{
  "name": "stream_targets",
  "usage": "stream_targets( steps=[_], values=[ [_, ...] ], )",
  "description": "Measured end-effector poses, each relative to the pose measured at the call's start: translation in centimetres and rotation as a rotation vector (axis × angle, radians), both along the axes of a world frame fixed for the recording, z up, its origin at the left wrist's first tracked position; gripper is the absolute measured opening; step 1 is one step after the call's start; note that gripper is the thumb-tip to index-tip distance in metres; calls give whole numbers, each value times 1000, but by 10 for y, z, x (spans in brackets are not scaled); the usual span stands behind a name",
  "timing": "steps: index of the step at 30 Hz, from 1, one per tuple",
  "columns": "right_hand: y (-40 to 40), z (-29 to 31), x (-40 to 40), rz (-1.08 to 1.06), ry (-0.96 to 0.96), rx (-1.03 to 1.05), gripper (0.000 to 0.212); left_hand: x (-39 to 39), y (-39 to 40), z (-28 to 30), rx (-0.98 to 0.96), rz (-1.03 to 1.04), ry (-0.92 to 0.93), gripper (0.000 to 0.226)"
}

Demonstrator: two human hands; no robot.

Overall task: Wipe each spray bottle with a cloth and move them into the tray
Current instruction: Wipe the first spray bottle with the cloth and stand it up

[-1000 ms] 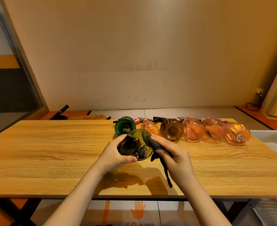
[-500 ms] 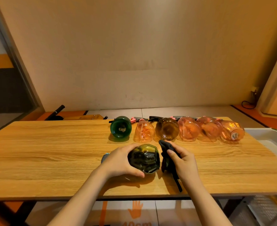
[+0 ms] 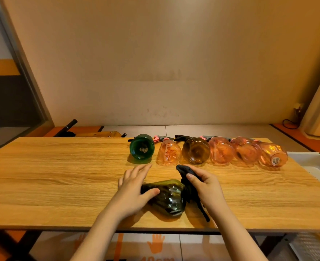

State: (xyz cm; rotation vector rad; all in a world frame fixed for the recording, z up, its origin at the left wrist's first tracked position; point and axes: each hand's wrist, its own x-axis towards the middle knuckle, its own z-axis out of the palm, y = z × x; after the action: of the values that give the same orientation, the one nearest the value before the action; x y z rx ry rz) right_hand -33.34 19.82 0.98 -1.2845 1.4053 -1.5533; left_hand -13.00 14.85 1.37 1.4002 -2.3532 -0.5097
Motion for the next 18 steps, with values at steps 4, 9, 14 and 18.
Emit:
stream_targets(
  steps=[4, 9, 14, 18],
  values=[
    [-7, 5, 6, 54, 56, 51, 31, -9, 33, -18, 3, 380, 212, 67],
    [-6, 5, 9, 70, 36, 53, 33, -26, 48, -20, 154, 545, 301, 71],
    [1, -1, 11, 132, 22, 99, 28, -34, 48, -10, 306, 629, 555, 85],
    [4, -12, 21, 157, 28, 100, 29, -45, 50, -3, 379, 647, 730, 94]
  ],
)
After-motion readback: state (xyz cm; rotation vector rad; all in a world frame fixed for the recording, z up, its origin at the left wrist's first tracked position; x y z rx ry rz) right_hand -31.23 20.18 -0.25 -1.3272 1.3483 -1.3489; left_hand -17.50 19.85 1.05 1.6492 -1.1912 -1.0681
